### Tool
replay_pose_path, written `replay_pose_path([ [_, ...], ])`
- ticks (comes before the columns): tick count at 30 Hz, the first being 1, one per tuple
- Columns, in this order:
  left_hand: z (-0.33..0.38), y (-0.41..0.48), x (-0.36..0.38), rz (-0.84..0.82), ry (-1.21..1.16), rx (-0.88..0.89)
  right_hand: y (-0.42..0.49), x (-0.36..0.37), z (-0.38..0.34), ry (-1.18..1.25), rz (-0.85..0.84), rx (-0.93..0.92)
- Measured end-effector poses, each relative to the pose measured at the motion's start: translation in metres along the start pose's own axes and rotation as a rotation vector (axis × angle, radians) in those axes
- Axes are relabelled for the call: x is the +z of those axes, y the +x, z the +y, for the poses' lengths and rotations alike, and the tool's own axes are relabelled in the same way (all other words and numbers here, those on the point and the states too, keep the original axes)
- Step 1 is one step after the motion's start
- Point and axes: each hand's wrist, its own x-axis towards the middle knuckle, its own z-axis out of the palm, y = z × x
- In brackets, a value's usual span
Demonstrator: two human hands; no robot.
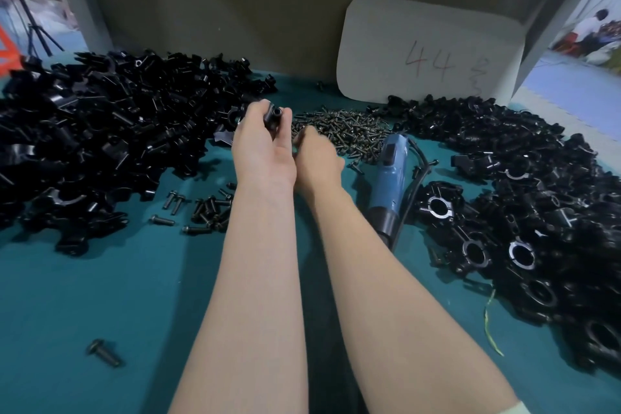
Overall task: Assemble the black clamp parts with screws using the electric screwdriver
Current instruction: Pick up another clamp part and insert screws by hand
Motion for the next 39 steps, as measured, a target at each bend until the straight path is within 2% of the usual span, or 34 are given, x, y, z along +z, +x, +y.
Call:
replay_pose_path([
  [5,-0.013,0.006,-0.003,-0.012,0.063,-0.022,0.007,-0.045,0.014,0.266,0.059,0.066],
  [7,-0.022,0.006,-0.003,-0.034,0.187,0.01,0.002,-0.059,0.024,0.39,0.105,0.064],
  [9,-0.033,0.006,-0.005,-0.011,0.396,0.1,-0.003,-0.07,0.033,0.473,0.165,0.052],
  [13,-0.051,0.004,-0.013,-0.013,0.996,0.306,-0.01,-0.077,0.035,0.473,0.2,-0.026],
  [17,-0.054,0.003,-0.016,-0.05,1.322,0.431,-0.012,-0.076,0.03,0.351,0.203,-0.092],
  [22,-0.056,-0.002,-0.016,-0.063,1.474,0.556,-0.013,-0.075,0.031,0.207,0.196,-0.111],
  [29,-0.058,-0.006,-0.013,-0.087,1.656,0.601,-0.012,-0.076,0.031,0.124,0.201,-0.113],
  [35,-0.054,-0.002,-0.012,-0.075,1.564,0.443,-0.013,-0.078,0.032,0.155,0.115,-0.137],
  [39,-0.053,-0.001,-0.013,-0.071,1.528,0.42,-0.011,-0.071,0.034,0.146,0.163,-0.11],
])
